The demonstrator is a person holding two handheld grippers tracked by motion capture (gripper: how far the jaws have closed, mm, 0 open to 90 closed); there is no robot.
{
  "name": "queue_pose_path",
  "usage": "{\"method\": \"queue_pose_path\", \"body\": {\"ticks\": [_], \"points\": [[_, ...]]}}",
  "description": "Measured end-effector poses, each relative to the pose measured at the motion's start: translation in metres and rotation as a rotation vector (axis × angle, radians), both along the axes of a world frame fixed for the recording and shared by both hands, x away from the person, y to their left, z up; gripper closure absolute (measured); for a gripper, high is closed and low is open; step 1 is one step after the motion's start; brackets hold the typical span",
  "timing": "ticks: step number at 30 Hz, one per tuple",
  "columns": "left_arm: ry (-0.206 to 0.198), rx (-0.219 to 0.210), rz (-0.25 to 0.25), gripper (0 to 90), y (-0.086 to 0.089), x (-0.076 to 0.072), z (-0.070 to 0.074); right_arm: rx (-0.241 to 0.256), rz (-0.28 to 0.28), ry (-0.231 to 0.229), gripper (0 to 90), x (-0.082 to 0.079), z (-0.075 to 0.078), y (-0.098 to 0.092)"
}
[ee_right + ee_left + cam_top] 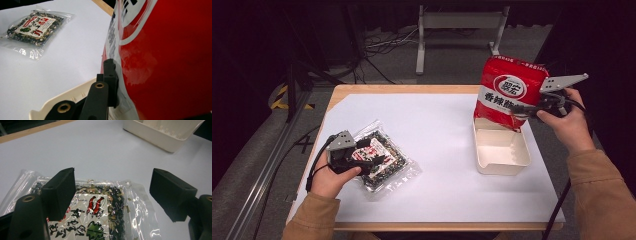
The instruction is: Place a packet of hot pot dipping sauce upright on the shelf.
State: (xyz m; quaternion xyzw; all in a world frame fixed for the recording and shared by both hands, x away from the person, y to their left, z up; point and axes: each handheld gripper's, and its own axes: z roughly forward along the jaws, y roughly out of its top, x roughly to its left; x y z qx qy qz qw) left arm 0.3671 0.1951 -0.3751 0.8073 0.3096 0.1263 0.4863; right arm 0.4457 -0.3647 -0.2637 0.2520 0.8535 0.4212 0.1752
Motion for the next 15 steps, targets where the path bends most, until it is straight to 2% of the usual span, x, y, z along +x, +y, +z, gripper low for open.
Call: {"method": "queue_pose_path", "body": {"ticks": [14,15], "points": [[0.008,-0.001,0.026,22.3,0.008,-0.007,-0.003,-0.083,0.024,0.005,85.9,0.014,-0.01,0.004],[0.018,-0.008,0.031,22.3,0.009,-0.009,-0.004,-0.102,0.025,0.004,85.9,0.016,-0.012,0.005]]}}
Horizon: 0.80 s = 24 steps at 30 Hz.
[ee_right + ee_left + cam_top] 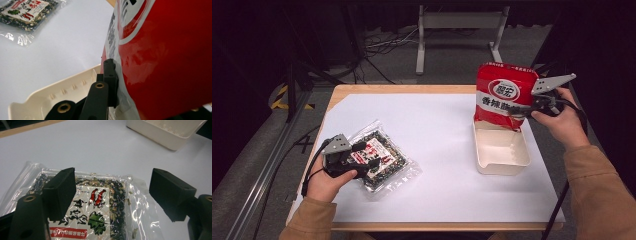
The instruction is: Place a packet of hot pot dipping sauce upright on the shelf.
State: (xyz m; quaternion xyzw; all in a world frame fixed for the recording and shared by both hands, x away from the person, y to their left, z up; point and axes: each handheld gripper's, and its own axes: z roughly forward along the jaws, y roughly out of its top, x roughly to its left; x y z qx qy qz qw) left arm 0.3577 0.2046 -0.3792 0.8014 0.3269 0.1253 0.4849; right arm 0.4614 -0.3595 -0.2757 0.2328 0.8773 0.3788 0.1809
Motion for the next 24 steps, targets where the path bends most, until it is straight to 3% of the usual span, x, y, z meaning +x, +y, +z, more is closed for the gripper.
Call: {"method": "queue_pose_path", "body": {"ticks": [17,24], "points": [[0.0,-0.003,0.004,22.3,0.003,-0.001,-0.001,-0.073,-0.022,0.02,85.9,0.012,-0.014,0.006],[0.01,0.0,0.008,21.8,0.003,-0.002,-0.002,-0.107,-0.022,-0.015,85.8,0.019,-0.021,0.01]]}}
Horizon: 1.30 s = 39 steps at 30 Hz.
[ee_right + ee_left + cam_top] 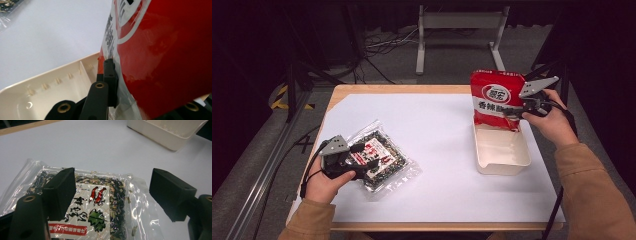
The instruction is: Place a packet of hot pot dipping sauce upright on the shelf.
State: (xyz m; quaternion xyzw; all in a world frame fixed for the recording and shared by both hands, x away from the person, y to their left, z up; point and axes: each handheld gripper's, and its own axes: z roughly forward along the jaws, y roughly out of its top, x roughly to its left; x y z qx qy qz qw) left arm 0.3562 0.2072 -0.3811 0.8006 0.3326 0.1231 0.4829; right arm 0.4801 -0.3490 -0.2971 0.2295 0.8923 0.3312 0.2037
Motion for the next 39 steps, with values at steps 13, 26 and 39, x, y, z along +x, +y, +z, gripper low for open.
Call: {"method": "queue_pose_path", "body": {"ticks": [13,26,39], "points": [[0.005,0.005,-0.006,21.6,-0.002,0.001,-0.004,-0.026,-0.031,-0.079,85.9,0.004,-0.011,-0.001],[0.01,0.002,-0.006,21.9,-0.002,0.0,-0.005,-0.037,-0.044,-0.08,85.8,0.008,-0.034,0.0],[0.013,0.003,-0.003,21.9,-0.002,0.0,-0.005,0.071,-0.107,-0.034,85.9,0.005,-0.049,-0.013]]}}
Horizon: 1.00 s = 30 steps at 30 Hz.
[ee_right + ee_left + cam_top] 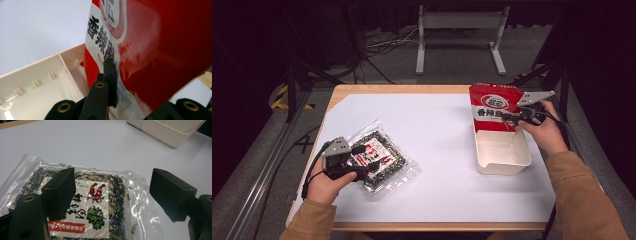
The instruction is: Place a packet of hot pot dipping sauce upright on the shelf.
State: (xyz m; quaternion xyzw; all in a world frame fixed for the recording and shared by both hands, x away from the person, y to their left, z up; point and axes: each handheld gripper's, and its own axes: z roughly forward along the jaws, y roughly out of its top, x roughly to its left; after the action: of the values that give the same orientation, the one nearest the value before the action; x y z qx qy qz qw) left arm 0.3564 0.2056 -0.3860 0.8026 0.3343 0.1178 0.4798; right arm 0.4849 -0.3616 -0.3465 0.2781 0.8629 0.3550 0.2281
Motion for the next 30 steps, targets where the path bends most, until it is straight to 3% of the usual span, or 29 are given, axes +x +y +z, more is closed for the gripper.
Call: {"method": "queue_pose_path", "body": {"ticks": [9,12,22,26,30], "points": [[0.006,-0.003,0.002,21.8,0.002,-0.001,0.0,0.056,-0.061,0.008,86.3,-0.002,-0.011,-0.006],[0.002,0.0,-0.001,21.8,0.002,0.0,0.0,0.024,-0.089,0.018,86.4,-0.003,-0.014,-0.006],[0.004,0.0,0.004,21.1,0.003,0.001,-0.001,0.021,-0.121,0.046,85.2,-0.002,-0.015,-0.006],[0.005,0.002,0.013,19.4,0.003,0.002,-0.002,-0.024,-0.131,0.044,75.0,-0.003,-0.015,-0.005],[-0.002,0.006,0.018,17.7,0.004,0.005,-0.002,0.057,-0.149,0.01,55.0,-0.007,-0.015,-0.007]]}}
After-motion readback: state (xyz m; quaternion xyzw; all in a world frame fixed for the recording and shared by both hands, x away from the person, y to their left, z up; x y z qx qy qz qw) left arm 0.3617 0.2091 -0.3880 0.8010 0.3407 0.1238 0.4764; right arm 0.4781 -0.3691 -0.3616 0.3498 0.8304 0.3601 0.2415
